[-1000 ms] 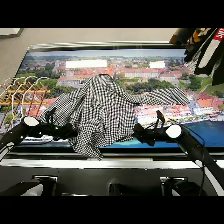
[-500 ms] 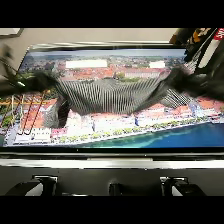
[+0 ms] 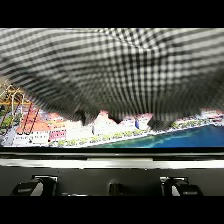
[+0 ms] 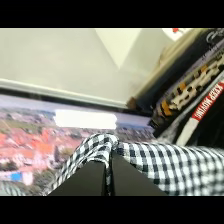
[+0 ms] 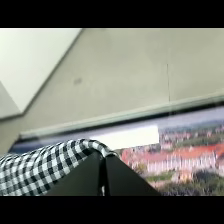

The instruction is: Fold the clothes and pants, and hang the long-sleeved shirts on hangers.

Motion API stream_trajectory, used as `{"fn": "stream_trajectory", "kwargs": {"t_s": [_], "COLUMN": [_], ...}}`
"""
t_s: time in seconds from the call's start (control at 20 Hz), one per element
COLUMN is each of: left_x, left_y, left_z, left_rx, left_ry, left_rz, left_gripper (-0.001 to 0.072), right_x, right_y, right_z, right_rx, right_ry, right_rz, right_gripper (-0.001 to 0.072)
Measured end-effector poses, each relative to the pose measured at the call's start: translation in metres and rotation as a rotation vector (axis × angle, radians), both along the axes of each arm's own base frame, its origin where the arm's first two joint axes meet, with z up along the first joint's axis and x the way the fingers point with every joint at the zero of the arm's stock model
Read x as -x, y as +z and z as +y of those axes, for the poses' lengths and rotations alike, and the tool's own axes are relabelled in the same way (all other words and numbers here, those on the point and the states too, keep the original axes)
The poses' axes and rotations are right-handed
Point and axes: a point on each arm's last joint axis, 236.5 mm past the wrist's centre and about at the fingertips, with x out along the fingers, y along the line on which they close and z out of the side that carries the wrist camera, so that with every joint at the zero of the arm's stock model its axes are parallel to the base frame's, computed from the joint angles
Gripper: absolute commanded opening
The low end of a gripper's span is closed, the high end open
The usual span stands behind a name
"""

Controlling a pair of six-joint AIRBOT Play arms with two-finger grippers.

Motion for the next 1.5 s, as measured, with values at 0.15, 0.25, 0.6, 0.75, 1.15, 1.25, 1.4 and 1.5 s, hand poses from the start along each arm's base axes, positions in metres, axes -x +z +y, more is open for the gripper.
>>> {"fn": "stream_trajectory", "kwargs": {"t_s": [0.15,0.25,0.6,0.75,1.15,1.25,1.4,1.5], "left_x": [0.02,0.012,-0.112,-0.179,-0.228,-0.232,-0.228,-0.21], "left_y": [-0.001,-0.016,-0.158,-0.255,-0.473,-0.474,-0.442,-0.422], "left_z": [0.005,0.008,-0.003,-0.023,-0.067,-0.064,-0.05,-0.034], "left_rx": [0.008,0.038,0.077,0.08,0.138,0.145,0.121,0.055], "left_ry": [0.037,0.049,-0.012,-0.043,-0.077,-0.081,-0.107,-0.104], "left_rz": [0.008,0.066,0.482,0.687,1.127,1.124,1.078,1.052], "left_gripper": [0.002,0.002,0.0021,0.002,0.0434,0.0517,0.0543,0.0543], "right_x": [0.021,0.009,-0.175,-0.263,-0.375,-0.371,-0.348,-0.322], "right_y": [0.01,0.009,-0.132,-0.233,-0.464,-0.469,-0.44,-0.417], "right_z": [-0.009,-0.013,-0.02,-0.011,0.027,0.028,0.013,0.006], "right_rx": [-0.028,-0.06,-0.123,-0.154,-0.172,-0.112,0.031,0.093], "right_ry": [-0.041,-0.057,-0.102,-0.082,0.028,0.073,0.125,0.149], "right_rz": [-0.043,-0.023,0.548,0.807,1.145,1.153,1.135,1.114], "right_gripper": [0.0028,0.0028,0.0029,0.0029,0.0522,0.0544,0.0523,0.0524]}}
